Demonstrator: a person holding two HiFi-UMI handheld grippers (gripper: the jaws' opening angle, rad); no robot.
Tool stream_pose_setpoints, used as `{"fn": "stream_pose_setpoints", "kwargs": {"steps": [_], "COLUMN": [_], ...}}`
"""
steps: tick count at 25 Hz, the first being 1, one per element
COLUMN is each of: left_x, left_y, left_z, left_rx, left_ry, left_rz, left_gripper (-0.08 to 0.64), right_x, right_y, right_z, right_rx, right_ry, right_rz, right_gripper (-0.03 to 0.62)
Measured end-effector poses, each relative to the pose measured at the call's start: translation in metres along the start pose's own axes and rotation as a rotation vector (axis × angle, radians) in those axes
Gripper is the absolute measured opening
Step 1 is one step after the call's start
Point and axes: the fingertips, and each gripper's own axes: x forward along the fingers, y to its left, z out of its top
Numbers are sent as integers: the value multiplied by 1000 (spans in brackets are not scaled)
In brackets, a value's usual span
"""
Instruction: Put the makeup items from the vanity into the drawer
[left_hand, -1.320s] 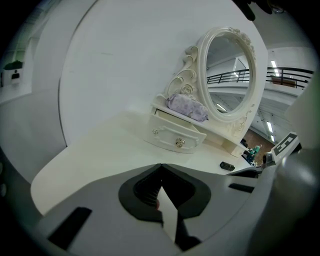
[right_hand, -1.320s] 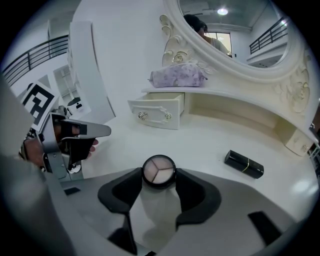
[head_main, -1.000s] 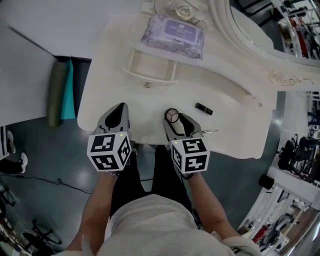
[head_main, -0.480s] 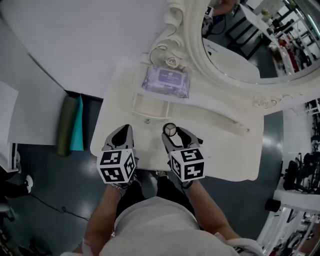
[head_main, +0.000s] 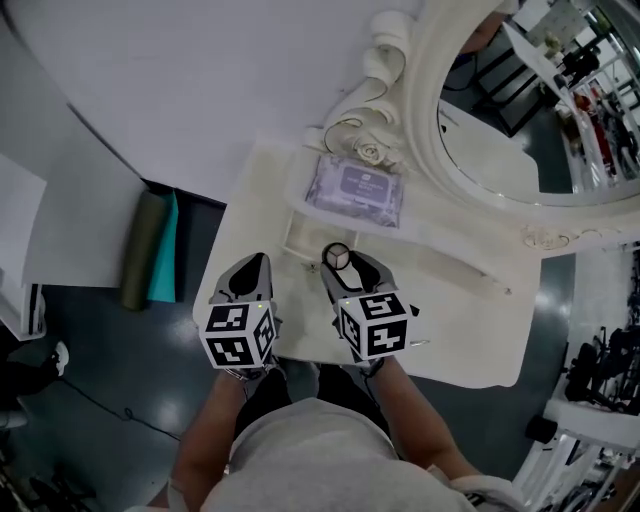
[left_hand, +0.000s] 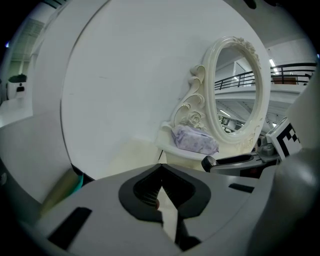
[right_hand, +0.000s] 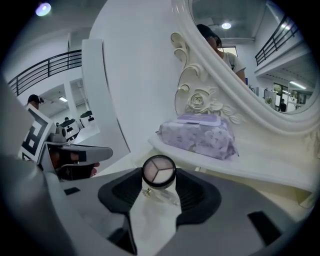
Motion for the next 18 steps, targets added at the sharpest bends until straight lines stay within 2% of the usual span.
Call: {"fn": "stream_pose_setpoints", "kwargs": {"steps": [9, 18], "left_x": [18, 19], "left_y": [25, 37], "left_z": [5, -6], "left_rx": [-39, -74], "left_ry": [20, 29], "left_rz": [27, 41], "left_gripper": [5, 5], "right_x": [40, 53], "right_y": [7, 9], "right_z": [9, 3], "right_rx": [2, -44], "right_ry": [76, 130], "right_rz": [42, 42], "right_gripper": [222, 223]}}
